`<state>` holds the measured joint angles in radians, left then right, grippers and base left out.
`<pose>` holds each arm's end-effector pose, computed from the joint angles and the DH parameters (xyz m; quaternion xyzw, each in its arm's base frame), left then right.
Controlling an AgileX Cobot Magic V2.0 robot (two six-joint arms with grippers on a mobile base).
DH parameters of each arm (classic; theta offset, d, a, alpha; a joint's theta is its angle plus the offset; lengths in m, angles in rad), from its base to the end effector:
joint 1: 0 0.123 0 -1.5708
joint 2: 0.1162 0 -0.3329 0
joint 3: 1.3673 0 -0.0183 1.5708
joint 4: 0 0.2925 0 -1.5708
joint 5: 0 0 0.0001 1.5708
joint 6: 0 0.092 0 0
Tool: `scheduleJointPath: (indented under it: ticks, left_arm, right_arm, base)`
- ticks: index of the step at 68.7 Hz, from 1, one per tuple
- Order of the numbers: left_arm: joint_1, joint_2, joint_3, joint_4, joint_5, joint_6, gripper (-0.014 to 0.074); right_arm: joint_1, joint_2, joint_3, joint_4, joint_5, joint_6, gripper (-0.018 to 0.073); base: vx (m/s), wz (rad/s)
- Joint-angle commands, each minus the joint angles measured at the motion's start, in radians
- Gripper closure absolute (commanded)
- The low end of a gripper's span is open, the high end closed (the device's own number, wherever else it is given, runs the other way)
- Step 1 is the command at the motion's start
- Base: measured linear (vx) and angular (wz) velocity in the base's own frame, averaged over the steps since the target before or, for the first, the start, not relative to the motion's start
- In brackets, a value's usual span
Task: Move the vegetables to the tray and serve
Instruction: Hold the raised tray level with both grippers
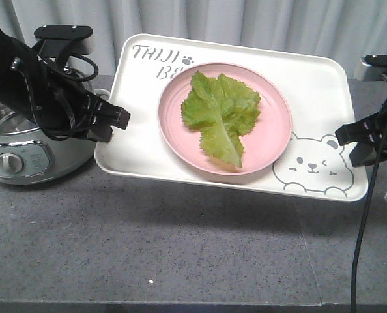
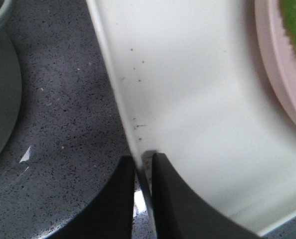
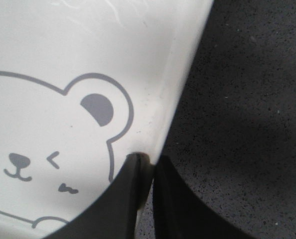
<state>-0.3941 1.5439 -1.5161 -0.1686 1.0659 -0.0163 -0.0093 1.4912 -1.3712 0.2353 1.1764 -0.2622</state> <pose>0.3361 -0.1544 0.4136 0.1614 0.9435 -0.1369 0.2549 0.3378 0.0167 0.3807 -0.0985 0.9722 0.0895 0.1925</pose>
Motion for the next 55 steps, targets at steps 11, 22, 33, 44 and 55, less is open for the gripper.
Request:
scheduleJointPath:
  ticks: [11,22,33,44,55]
  left_arm:
    - [-0.031,-0.044,-0.035,-0.162,-0.102,0.028,0.0602]
    - [-0.031,-0.044,-0.035,-0.162,-0.102,0.028,0.0602]
    - [-0.031,-0.044,-0.035,-0.162,-0.102,0.028,0.0602]
    - [-0.031,-0.044,-0.035,-0.162,-0.102,0.028,0.0602]
    - [-0.031,-0.044,-0.035,-0.162,-0.102,0.028,0.0602]
  right_arm:
    - [0.018,-0.043,-0.029,0.147,-0.01,-0.052,0.0555]
    - [0.018,-0.043,-0.029,0.147,-0.01,-0.052,0.0555]
    - [0.018,-0.043,-0.029,0.147,-0.01,-0.052,0.0555]
    - [0.018,-0.043,-0.029,0.147,-0.01,-0.052,0.0555]
    - [0.018,-0.043,-0.029,0.147,-0.01,-0.052,0.0555]
  base:
    - [-0.01,-0.04]
    - [-0.01,-0.05]
    - [-0.01,-0.06]
    - [-0.01,-0.06]
    - [0.0,-0.09]
